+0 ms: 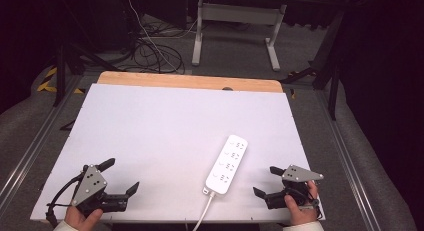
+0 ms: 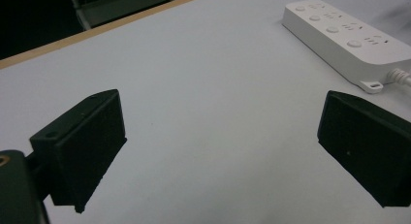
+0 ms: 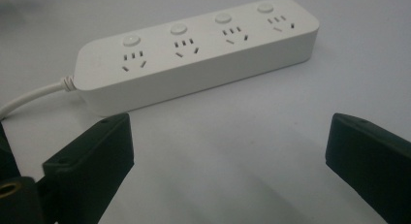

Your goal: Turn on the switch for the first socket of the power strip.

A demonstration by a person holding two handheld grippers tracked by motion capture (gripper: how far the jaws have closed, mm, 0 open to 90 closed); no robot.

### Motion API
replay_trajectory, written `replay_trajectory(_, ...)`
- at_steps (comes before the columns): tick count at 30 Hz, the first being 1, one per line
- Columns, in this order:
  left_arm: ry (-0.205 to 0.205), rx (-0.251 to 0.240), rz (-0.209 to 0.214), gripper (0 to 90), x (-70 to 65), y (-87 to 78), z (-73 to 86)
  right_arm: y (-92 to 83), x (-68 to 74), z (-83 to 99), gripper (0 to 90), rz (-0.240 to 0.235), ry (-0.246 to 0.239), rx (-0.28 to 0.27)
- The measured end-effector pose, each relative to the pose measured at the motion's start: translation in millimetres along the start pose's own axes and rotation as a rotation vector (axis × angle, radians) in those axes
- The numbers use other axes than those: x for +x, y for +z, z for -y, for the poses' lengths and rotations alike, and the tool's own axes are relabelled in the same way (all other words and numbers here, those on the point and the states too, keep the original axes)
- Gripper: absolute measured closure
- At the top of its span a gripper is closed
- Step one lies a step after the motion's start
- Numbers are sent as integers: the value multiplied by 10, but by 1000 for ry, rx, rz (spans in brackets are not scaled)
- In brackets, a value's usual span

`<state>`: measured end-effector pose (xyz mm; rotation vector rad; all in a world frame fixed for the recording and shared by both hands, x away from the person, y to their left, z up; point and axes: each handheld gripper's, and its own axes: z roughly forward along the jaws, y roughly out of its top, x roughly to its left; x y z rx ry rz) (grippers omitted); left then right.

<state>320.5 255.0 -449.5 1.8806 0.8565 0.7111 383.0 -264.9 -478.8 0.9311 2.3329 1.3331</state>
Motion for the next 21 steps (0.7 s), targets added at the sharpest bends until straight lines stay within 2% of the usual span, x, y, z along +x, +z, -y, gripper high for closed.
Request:
replay_trajectory(4,0,1,-7,39,0,22,-1,-48,31,-41,40,27,-30,-31)
replay_trajectory(18,6,3,-4,39,-11,30,-5,-44,49,-47,40,33,-53,-20)
replay_trajectory(21,-5,9,2,37,-13,33,-8,-39,52,-48,40,36,-55,-14)
